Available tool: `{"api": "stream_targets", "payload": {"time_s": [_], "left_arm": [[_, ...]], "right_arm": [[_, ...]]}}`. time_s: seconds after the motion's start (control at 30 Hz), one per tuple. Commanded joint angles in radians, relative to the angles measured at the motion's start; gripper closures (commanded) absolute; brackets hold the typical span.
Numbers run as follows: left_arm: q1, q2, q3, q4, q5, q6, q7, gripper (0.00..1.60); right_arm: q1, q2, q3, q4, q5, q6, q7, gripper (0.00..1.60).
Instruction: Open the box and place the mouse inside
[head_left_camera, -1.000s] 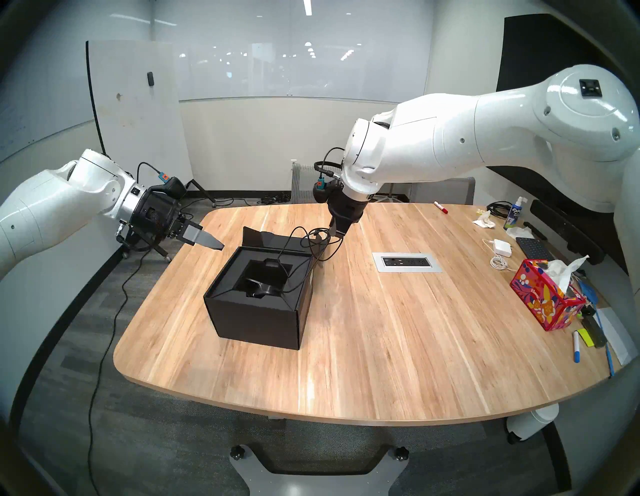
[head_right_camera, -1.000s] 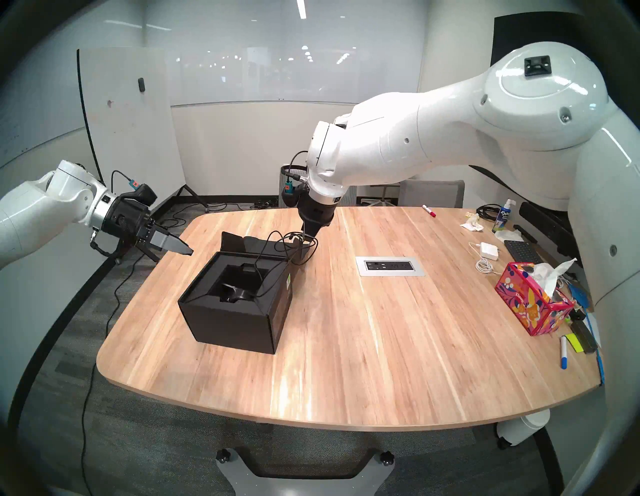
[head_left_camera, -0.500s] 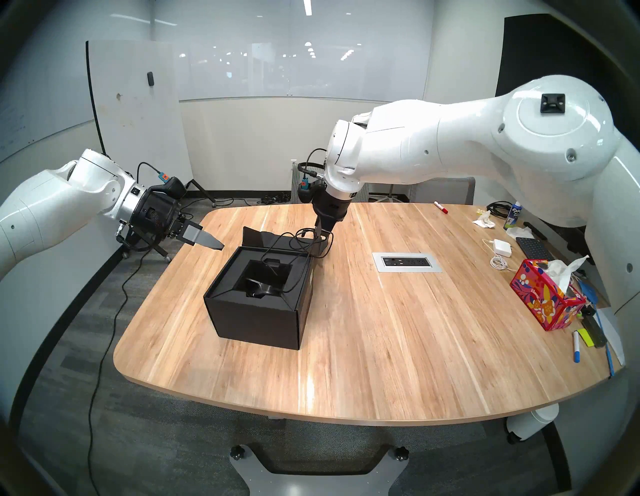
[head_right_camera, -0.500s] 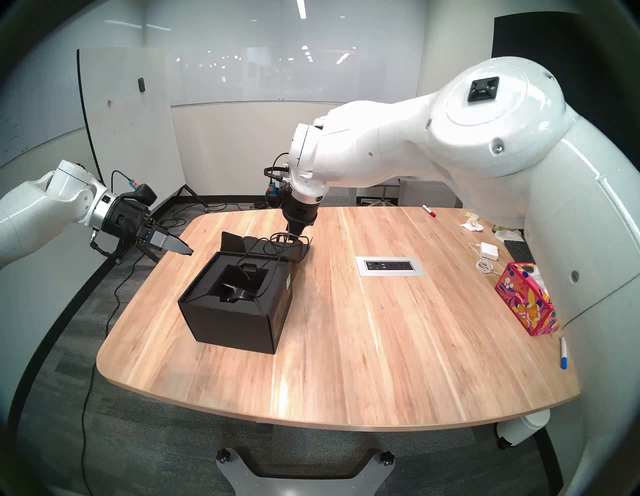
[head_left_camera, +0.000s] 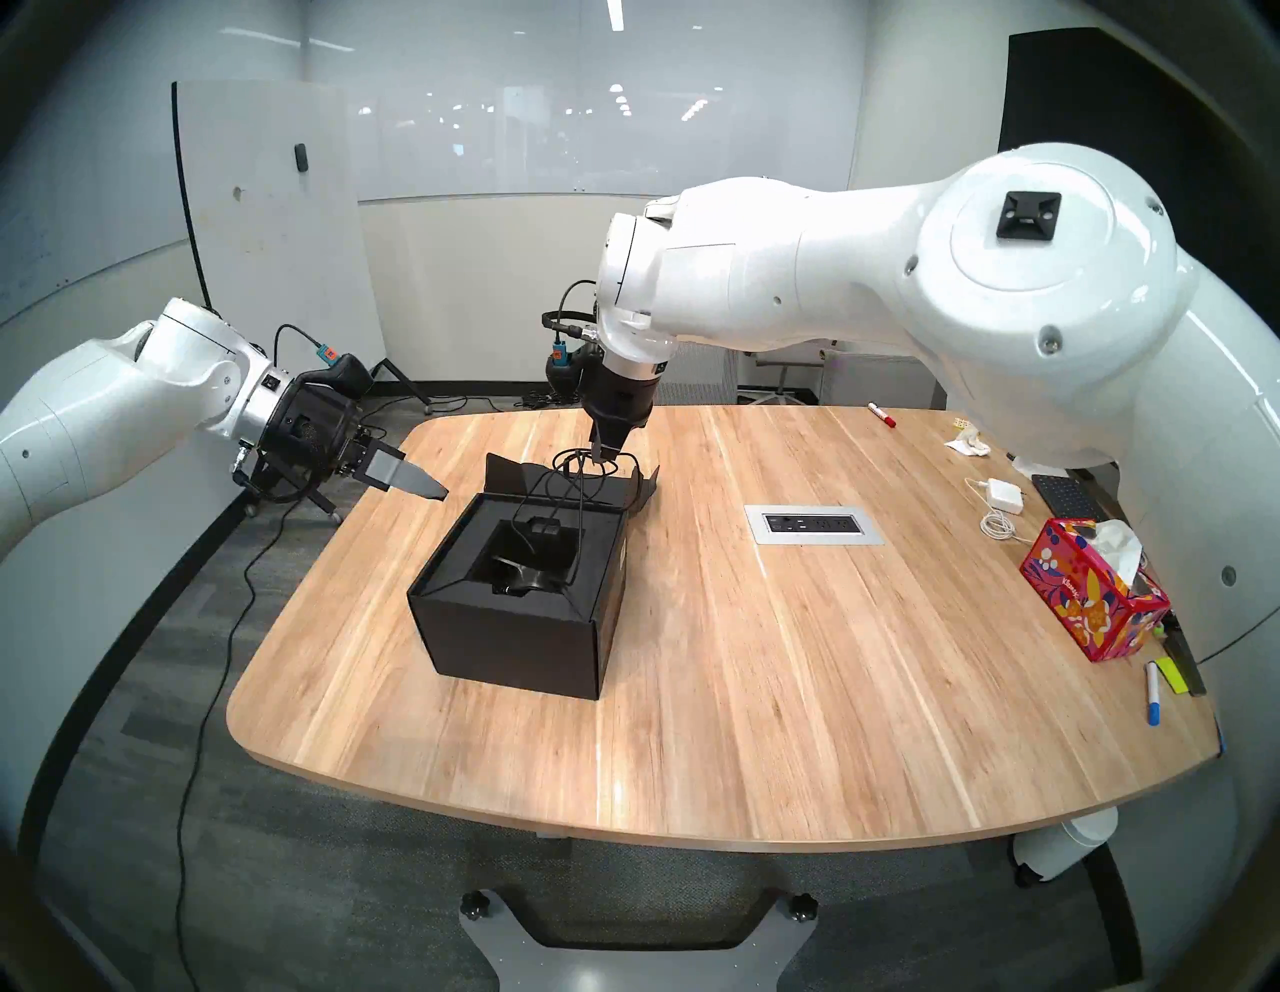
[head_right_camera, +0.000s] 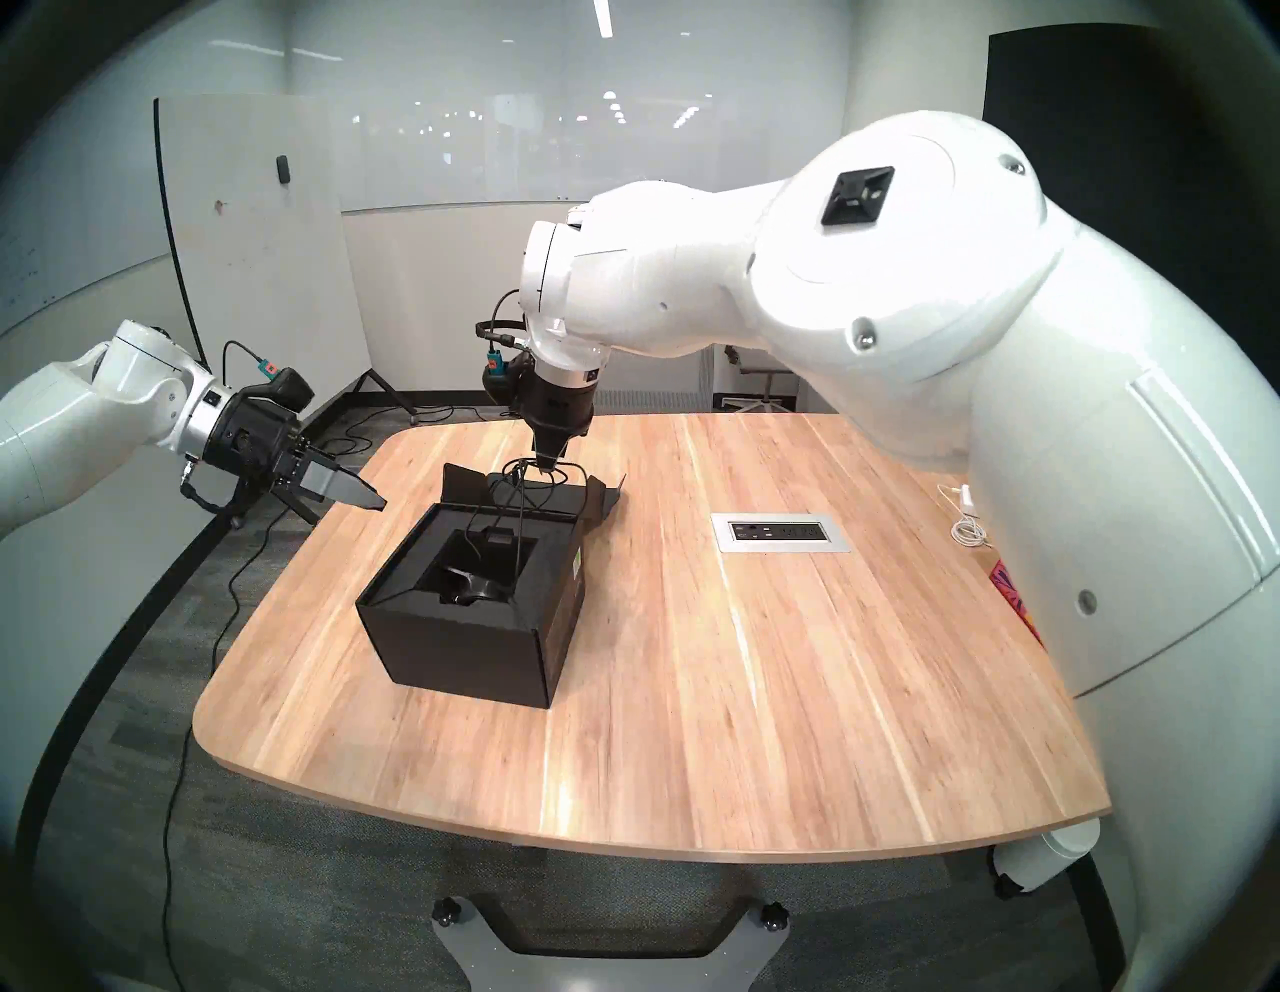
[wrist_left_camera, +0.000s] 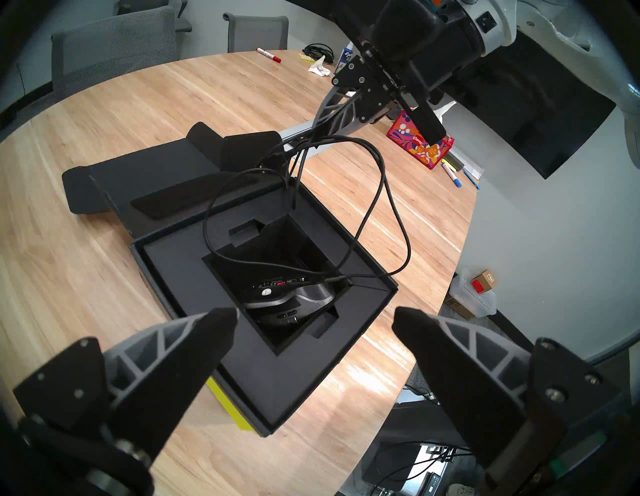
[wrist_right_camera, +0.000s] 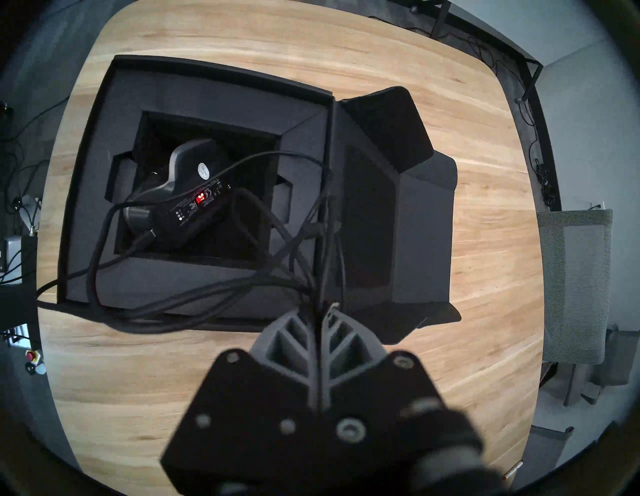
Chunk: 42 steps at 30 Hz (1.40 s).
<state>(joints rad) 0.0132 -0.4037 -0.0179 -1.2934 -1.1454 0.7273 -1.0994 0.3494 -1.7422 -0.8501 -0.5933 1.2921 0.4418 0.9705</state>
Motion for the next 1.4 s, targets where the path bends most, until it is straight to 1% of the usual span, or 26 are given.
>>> {"api": "stream_targets", "payload": {"time_s": [0.0,0.03,0.1,0.17,0.43,0.77,0.93,1.07,1.23,1.37], "left_arm": [[-0.020,0.000,-0.014,0.001,-0.004,-0.001,-0.021,0.00],[-0.020,0.000,-0.014,0.001,-0.004,-0.001,-0.021,0.00],[-0.020,0.000,-0.014,0.001,-0.005,-0.001,-0.020,0.00],[-0.020,0.000,-0.014,0.001,-0.004,-0.001,-0.020,0.00],[-0.020,0.000,-0.013,0.001,-0.004,-0.001,-0.021,0.00],[-0.020,0.000,-0.013,0.001,-0.005,-0.001,-0.019,0.00],[-0.020,0.000,-0.014,0.000,-0.006,-0.001,-0.018,0.00],[-0.019,0.000,-0.014,0.000,-0.006,-0.001,-0.017,0.00],[-0.019,0.000,-0.014,0.000,-0.006,-0.001,-0.017,0.00],[-0.019,0.000,-0.014,0.000,-0.006,-0.001,-0.017,0.00]], "right_arm": [[-0.003,-0.022,0.005,0.060,-0.001,-0.011,0.044,1.60],[-0.004,-0.019,0.012,0.061,0.000,-0.025,0.047,1.60],[-0.006,-0.020,0.018,0.067,0.003,-0.027,0.056,1.60],[-0.021,-0.032,0.018,0.099,0.002,-0.020,0.083,1.60],[-0.062,-0.068,0.013,0.191,-0.015,-0.046,0.145,1.60],[-0.112,-0.127,0.010,0.317,-0.037,-0.064,0.206,1.60],[-0.149,-0.156,0.013,0.379,-0.047,-0.080,0.216,1.60],[-0.167,-0.172,0.015,0.412,-0.056,-0.090,0.227,1.60],[-0.179,-0.188,0.019,0.430,-0.061,-0.090,0.229,1.60],[-0.181,-0.198,0.020,0.440,-0.067,-0.087,0.247,1.60]]}}
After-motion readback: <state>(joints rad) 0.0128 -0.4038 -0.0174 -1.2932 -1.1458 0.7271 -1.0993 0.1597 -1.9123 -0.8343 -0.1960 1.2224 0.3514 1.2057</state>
